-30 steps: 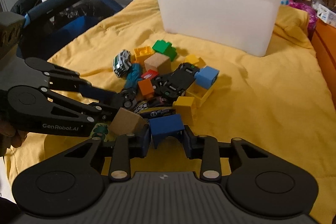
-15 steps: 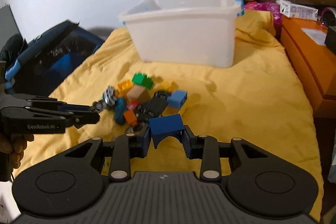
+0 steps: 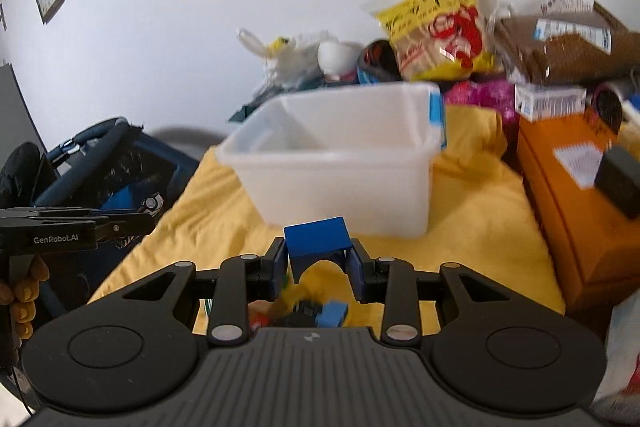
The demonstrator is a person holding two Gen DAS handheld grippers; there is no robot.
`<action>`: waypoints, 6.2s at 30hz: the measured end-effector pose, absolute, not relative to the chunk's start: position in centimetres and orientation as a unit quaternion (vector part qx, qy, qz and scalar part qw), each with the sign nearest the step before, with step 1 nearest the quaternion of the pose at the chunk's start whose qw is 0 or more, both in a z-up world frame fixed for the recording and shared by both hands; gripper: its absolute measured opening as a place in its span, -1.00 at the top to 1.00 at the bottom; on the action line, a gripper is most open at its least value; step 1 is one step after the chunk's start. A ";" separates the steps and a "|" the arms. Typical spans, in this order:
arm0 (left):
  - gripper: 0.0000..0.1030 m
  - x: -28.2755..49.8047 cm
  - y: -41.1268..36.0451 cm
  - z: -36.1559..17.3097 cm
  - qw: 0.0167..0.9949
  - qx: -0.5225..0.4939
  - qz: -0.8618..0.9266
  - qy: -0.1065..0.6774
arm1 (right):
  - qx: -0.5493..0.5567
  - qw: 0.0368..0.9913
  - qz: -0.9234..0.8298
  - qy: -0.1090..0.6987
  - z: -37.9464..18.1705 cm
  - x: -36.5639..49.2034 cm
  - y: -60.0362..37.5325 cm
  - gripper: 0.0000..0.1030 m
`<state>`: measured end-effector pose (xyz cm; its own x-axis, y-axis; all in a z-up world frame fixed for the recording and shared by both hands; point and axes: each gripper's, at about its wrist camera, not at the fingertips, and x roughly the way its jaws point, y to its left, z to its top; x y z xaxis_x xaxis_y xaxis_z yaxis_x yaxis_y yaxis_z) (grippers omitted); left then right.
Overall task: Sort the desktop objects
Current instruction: 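Carry the arch block and black car into the bin and release both, then grasp the tan block with the right tool while the left grasps the green frog block, then carry the tan block and frog block over the bin and release both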
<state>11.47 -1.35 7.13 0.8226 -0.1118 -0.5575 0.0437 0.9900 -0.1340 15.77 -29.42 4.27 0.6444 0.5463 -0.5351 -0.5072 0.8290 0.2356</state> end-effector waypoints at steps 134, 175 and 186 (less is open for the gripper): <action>0.26 4.7 -4.5 -2.1 0.922 -0.054 -0.061 0.378 | -0.080 0.860 0.264 0.428 -7.7 8.7 -27.9 0.35; 0.26 19.5 -3.0 14.2 0.954 -0.047 -0.030 0.294 | 0.020 0.906 0.300 0.298 11.8 22.4 -28.0 0.37; 0.26 24.5 -3.3 14.1 0.939 -0.055 -0.041 0.337 | 0.005 0.901 0.296 0.316 12.8 27.3 -26.1 0.37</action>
